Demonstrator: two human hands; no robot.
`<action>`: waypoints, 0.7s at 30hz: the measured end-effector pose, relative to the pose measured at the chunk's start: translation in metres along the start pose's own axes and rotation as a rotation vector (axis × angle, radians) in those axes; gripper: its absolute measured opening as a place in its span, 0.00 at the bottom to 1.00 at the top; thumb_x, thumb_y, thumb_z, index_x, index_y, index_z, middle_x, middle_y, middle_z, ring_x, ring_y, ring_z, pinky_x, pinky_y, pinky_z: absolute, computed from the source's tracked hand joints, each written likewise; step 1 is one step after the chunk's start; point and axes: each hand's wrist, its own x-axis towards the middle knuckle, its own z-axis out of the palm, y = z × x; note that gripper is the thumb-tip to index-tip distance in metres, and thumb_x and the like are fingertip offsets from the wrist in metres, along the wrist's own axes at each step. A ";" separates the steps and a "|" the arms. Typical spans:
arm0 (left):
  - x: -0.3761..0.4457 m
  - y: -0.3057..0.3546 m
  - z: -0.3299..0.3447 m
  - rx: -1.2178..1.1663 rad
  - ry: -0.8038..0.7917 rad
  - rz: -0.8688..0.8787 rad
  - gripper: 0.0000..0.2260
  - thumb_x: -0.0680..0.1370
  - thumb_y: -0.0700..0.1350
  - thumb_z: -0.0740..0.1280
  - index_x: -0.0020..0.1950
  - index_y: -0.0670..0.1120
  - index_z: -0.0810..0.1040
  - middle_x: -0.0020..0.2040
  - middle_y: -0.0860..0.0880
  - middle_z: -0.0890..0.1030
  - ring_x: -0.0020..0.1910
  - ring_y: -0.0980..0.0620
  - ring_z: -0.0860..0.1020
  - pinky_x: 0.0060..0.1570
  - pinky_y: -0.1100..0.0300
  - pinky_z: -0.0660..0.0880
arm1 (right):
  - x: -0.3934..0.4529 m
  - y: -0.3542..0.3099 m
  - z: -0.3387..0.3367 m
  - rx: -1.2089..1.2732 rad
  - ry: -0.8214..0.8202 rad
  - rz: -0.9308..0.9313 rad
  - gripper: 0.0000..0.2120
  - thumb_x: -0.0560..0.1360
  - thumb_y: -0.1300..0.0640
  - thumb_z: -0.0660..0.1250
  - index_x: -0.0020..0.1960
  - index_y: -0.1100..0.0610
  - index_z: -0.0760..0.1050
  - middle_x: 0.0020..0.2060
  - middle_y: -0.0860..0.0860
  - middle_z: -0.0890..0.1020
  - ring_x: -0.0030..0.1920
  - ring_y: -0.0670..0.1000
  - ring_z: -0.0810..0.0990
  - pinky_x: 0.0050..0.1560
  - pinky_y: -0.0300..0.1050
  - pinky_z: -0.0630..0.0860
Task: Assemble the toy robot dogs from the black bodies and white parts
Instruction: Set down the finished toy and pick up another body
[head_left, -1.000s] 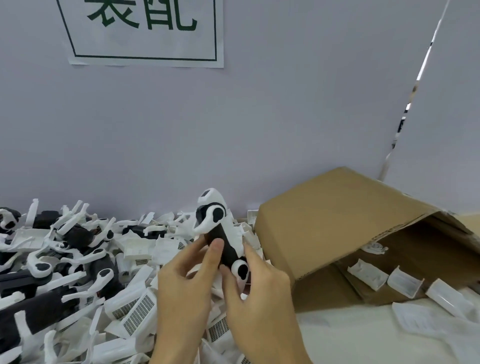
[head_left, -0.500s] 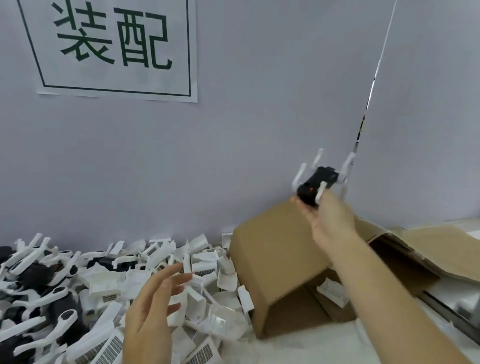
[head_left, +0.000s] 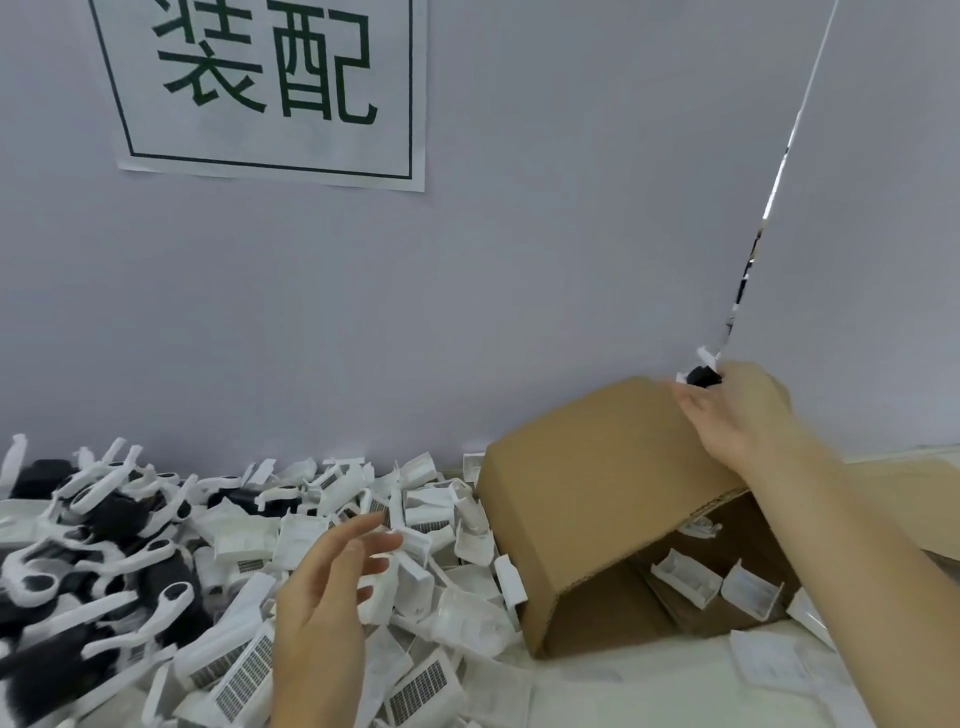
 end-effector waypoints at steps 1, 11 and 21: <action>-0.001 0.001 0.000 0.008 0.003 -0.011 0.14 0.84 0.38 0.59 0.53 0.48 0.84 0.46 0.49 0.87 0.48 0.46 0.82 0.48 0.52 0.74 | -0.010 0.005 0.002 -0.047 -0.023 -0.004 0.18 0.84 0.66 0.56 0.73 0.64 0.66 0.58 0.61 0.77 0.51 0.54 0.82 0.56 0.44 0.80; 0.009 0.010 -0.023 0.251 0.046 0.026 0.15 0.81 0.34 0.61 0.46 0.49 0.84 0.39 0.49 0.85 0.39 0.49 0.82 0.37 0.59 0.79 | -0.134 0.132 0.002 -0.934 -0.675 -0.073 0.12 0.82 0.63 0.62 0.50 0.52 0.83 0.36 0.52 0.85 0.34 0.51 0.85 0.35 0.38 0.78; 0.019 0.045 -0.101 1.048 0.309 0.020 0.15 0.79 0.44 0.68 0.65 0.49 0.80 0.57 0.52 0.80 0.60 0.44 0.77 0.60 0.46 0.76 | -0.154 0.189 0.004 -1.155 -0.871 -0.063 0.15 0.78 0.63 0.67 0.43 0.45 0.83 0.34 0.50 0.85 0.31 0.50 0.81 0.38 0.46 0.80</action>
